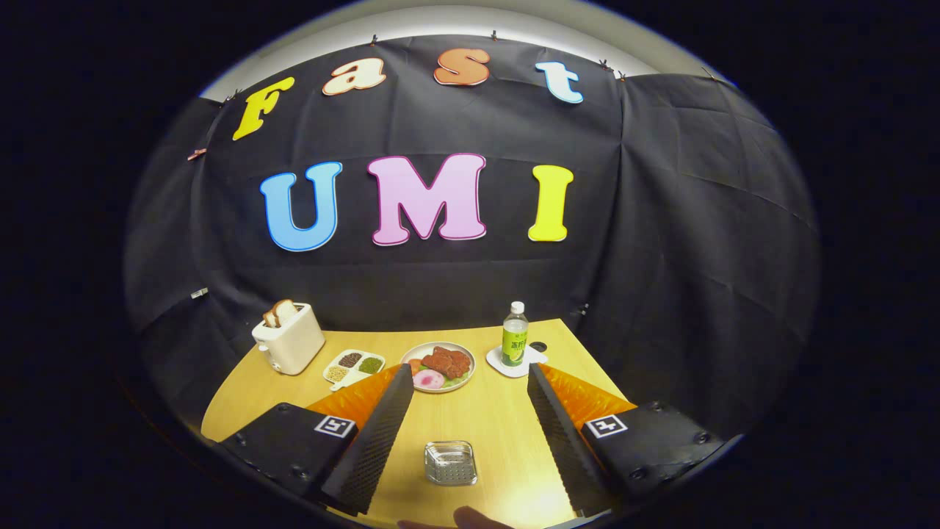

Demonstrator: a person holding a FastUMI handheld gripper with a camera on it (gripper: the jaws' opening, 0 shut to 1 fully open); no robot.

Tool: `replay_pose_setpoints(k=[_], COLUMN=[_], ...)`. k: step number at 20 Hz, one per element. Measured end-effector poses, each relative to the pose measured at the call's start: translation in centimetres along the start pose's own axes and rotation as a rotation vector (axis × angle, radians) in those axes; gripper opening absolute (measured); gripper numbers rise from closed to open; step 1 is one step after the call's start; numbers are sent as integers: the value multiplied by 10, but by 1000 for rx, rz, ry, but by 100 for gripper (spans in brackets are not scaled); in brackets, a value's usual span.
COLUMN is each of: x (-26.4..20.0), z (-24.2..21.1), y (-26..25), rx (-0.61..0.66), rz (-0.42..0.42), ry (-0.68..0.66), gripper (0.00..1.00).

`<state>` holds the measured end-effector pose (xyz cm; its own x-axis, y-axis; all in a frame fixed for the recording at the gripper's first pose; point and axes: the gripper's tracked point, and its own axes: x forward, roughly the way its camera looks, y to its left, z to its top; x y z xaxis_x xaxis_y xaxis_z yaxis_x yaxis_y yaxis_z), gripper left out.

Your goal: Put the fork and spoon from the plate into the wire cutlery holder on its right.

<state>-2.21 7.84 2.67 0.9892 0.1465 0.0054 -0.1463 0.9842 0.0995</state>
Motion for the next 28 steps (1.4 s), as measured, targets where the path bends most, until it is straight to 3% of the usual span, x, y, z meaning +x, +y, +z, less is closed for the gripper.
replay_pose_setpoints(k=[6, 11, 13, 20, 28], x=[-24, -36, -38, -20, -9], z=[10, 26, 23, -65, -207], y=[52, 80, 102, 146, 212], rx=[9, -4, 7, -31, -69], rz=[101, 136, 196, 289, 389], ry=[-37, -115, -113, 123, 591], gripper=[98, 97, 97, 98, 98])
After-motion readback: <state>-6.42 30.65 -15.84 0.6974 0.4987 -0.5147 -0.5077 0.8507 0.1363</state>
